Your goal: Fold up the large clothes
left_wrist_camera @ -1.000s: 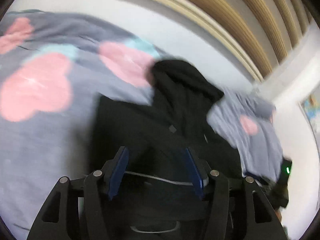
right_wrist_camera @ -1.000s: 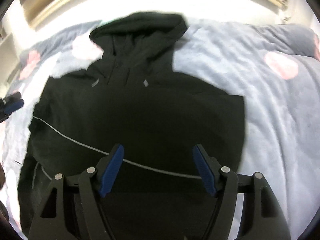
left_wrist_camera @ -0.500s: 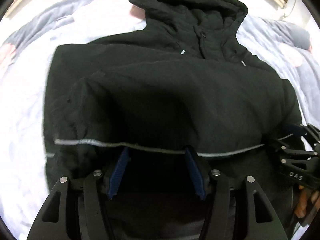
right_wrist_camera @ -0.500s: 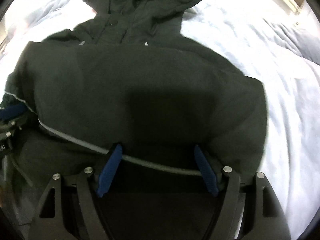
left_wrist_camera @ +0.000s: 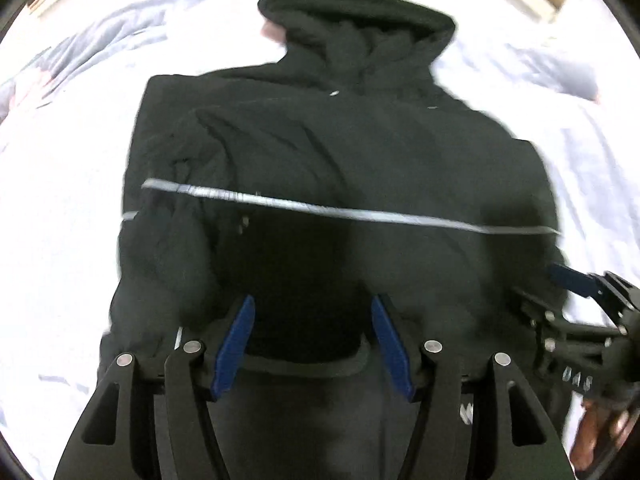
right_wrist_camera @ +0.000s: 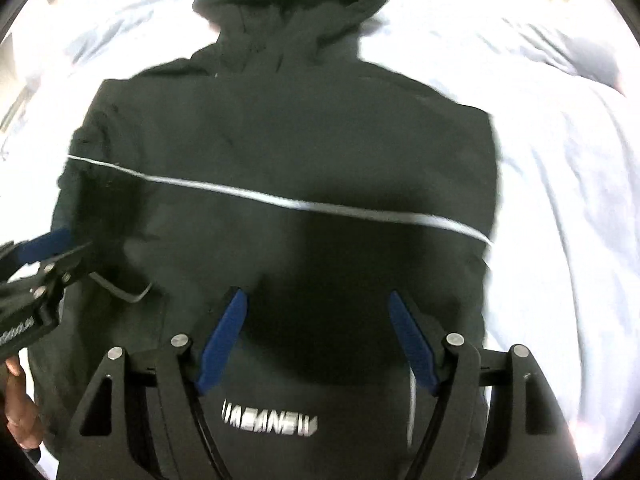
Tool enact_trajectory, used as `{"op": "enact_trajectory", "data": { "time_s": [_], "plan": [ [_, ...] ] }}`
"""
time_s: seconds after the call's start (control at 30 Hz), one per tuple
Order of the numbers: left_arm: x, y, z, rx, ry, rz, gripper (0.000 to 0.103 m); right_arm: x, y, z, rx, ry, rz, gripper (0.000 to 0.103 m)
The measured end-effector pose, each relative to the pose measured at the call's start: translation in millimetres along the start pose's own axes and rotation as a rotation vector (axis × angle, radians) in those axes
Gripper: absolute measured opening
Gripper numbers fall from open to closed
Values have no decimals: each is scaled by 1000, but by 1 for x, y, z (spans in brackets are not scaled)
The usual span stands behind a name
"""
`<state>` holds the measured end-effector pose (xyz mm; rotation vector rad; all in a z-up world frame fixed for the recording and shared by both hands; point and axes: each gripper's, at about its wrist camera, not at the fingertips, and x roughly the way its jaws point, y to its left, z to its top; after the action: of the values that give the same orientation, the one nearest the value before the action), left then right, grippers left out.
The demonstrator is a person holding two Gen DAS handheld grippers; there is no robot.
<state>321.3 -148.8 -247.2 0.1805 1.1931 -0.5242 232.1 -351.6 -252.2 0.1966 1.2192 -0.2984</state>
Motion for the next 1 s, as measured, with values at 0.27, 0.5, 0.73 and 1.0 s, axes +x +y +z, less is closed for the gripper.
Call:
{"op": "enact_trajectory", "data": {
  "time_s": [0.27,0.5,0.73,1.0],
  "plan": [
    [-93,23,-33,40,-82,-71,63,-80,8,-46,94,-45,43,76],
    [-151,44,1,101,-196,-35,63,-133,10,-34,193,-146,49,76],
    [-153,66,20,57,-226,-48,63,-137,6,8,187,-160,47,76],
    [-85,82,98,-5,-218,-26,63,-79,-20,115,187,-251,27,76]
  ]
}}
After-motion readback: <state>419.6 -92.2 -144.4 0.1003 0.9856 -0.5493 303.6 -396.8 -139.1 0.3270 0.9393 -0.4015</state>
